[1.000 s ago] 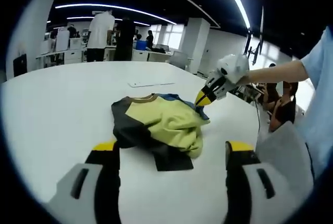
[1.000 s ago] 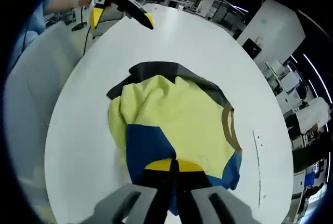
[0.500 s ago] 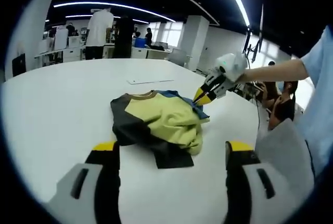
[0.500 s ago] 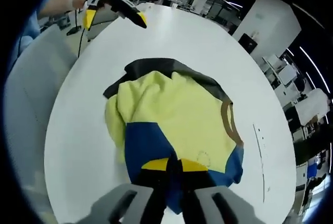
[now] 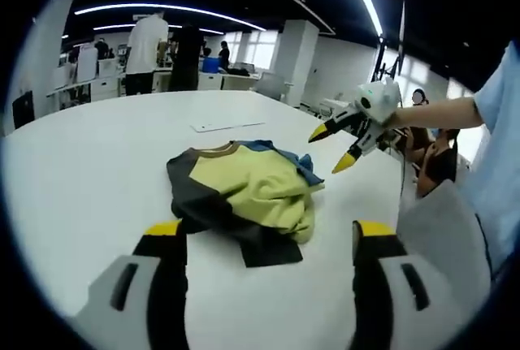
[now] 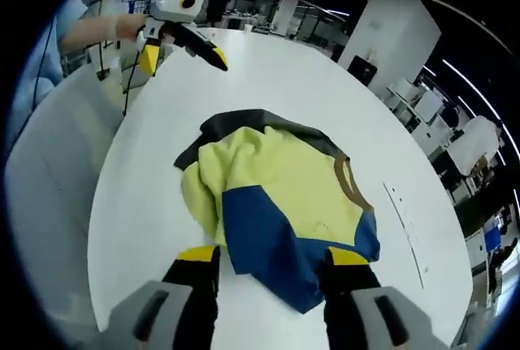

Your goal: Fold the garment on the visible template until the final outline fits inside the template.

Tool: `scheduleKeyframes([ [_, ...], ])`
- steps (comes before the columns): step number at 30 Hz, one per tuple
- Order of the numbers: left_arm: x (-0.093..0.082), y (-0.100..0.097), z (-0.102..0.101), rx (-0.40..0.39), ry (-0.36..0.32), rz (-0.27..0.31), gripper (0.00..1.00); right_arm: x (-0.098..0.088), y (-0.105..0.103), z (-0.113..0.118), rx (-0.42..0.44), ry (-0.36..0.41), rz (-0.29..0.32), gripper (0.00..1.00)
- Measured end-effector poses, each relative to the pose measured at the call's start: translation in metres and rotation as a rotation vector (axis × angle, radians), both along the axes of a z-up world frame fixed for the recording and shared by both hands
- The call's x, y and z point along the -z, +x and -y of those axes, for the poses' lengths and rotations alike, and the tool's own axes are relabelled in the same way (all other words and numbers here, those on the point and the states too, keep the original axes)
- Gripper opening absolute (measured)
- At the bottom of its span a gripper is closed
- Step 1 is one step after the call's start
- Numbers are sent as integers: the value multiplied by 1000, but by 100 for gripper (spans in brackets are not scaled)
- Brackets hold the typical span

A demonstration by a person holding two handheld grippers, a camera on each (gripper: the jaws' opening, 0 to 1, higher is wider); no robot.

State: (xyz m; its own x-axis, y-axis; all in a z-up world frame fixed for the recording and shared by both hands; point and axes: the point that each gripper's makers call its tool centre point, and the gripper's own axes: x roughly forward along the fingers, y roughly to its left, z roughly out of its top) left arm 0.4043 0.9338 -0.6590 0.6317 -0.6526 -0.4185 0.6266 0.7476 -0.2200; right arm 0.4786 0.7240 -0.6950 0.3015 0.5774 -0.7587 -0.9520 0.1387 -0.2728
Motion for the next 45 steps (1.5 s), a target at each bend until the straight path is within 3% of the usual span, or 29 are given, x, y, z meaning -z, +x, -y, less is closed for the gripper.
scheduleKeyframes([
  [3,-1,1,1,14,9,2,81,-2,-2,5,37,20,7,63],
  [7,-3,2,3,29,16,2,80,-1,-1,8,91,45,4,92],
  [8,-3,2,3,30,15,2,80,-1,-2,8,91,52,13,95],
  [20,-7,3,6,43,17,9,80,-2,-13,-2,77,61,0,93],
  [27,-7,3,7,45,15,10,80,-9,-13,-17,83,102,16,87],
  [33,-6,2,5,42,13,7,80,-10,-18,-34,45,104,62,61],
  [36,-6,1,4,37,12,5,80,-8,-25,-46,29,115,60,42],
  [39,-5,-1,4,37,9,0,80,0,-29,-54,5,90,76,35],
  [42,-5,-3,3,41,7,-7,80,2,-32,-60,-25,77,100,20],
  [45,-5,-4,1,42,10,-10,80,8,-32,-65,-30,66,89,19],
])
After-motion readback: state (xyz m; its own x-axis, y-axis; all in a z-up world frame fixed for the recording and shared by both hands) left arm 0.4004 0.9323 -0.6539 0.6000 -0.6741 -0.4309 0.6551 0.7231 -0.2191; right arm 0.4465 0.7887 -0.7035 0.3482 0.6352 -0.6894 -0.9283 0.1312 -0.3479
